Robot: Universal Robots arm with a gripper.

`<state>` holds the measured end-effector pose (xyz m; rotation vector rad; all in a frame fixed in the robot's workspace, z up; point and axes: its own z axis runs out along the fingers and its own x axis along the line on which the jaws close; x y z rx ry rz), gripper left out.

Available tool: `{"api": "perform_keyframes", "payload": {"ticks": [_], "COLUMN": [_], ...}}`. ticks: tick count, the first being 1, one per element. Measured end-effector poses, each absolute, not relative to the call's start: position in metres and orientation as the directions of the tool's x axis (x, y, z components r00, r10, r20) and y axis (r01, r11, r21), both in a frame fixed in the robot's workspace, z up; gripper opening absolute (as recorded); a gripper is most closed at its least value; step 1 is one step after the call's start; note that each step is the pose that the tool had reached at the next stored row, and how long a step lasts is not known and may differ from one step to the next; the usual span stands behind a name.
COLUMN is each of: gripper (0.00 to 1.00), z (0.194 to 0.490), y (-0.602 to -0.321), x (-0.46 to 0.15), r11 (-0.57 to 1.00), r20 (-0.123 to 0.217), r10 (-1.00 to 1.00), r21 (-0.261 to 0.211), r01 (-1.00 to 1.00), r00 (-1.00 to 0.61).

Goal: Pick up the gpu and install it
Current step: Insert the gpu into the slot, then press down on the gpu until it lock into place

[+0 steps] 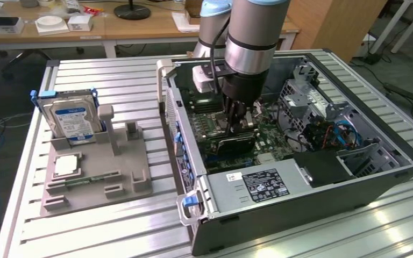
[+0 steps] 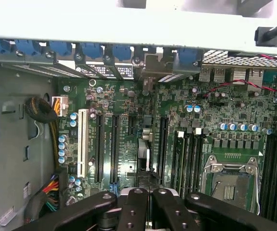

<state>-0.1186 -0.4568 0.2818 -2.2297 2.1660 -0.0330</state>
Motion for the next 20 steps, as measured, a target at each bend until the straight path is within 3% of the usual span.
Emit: {"api": "perform_keyframes", "payload": {"ticks": [20], "gripper": [0.10], "z": [0.2816], "y": [-0.4568], "x": [-0.1208], "r11": [-0.026], "r20": [-0.008], "r10": [-1.000], "r21": [-0.029], "r01": [-0.999], "r00": [0.026]}}
